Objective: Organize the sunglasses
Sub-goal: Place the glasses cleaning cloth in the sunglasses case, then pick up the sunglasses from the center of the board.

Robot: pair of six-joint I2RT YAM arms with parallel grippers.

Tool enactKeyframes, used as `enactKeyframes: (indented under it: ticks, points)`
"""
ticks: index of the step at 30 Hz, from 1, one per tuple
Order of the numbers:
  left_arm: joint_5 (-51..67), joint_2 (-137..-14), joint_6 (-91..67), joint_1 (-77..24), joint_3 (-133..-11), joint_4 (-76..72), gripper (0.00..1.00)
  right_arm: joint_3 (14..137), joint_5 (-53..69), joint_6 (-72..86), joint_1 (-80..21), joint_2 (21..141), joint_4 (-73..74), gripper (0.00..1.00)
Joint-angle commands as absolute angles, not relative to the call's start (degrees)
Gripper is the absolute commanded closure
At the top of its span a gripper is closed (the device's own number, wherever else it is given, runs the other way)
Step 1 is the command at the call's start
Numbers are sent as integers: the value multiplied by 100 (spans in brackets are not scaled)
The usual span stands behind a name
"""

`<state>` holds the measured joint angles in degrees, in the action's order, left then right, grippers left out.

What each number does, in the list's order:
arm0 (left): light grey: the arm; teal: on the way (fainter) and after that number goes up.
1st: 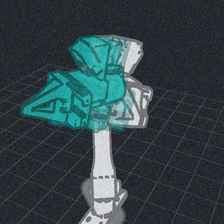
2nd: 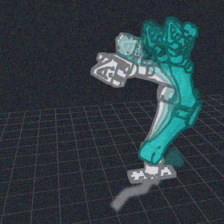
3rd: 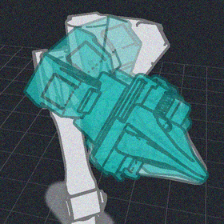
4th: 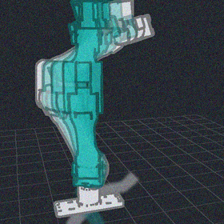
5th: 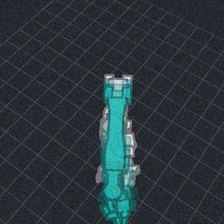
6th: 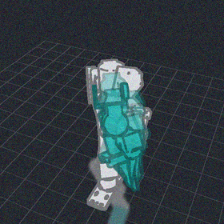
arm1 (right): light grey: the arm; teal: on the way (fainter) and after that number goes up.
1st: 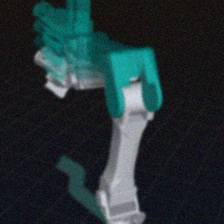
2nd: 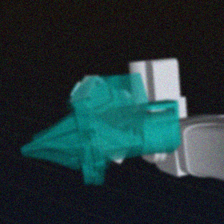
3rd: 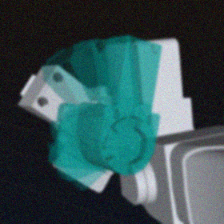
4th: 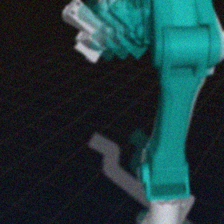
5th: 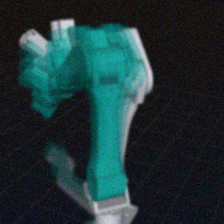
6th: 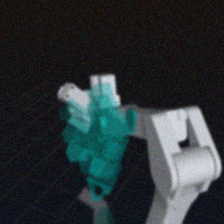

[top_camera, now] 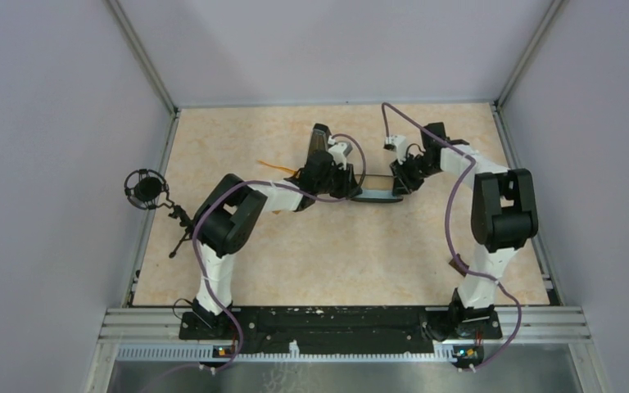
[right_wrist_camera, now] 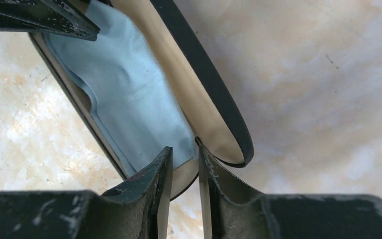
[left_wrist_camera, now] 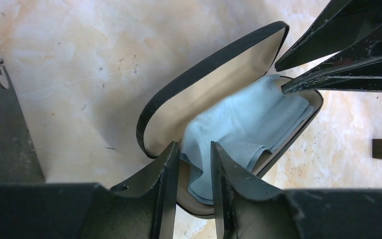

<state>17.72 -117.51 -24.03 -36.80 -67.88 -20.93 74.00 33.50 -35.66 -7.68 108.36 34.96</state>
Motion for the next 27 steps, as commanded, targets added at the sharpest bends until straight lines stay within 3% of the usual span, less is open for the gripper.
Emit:
enactKeyframes:
  ticks: [1,9,16,20,27]
  points:
    - [1724,-11081,-2377,-3646,-6963,-2133,61,7717,3482,-3362,-712,10233,3439,73]
    - [758,-10086,-1835,-3647,-6768,-1018,40,7593,3602,-3104,-712,9475,3480,67]
    - [-1407,-9436,-1405,-3642,-6846,1028,32,6803,4119,-2778,-712,8230,3451,52]
    - [-1937,-9506,-1311,-3600,-7091,2188,30,6542,4586,-2568,-725,7648,3870,48]
    - [-1321,-9868,-1095,-2904,-7452,3022,35,5501,4777,-2278,-791,6535,3380,47]
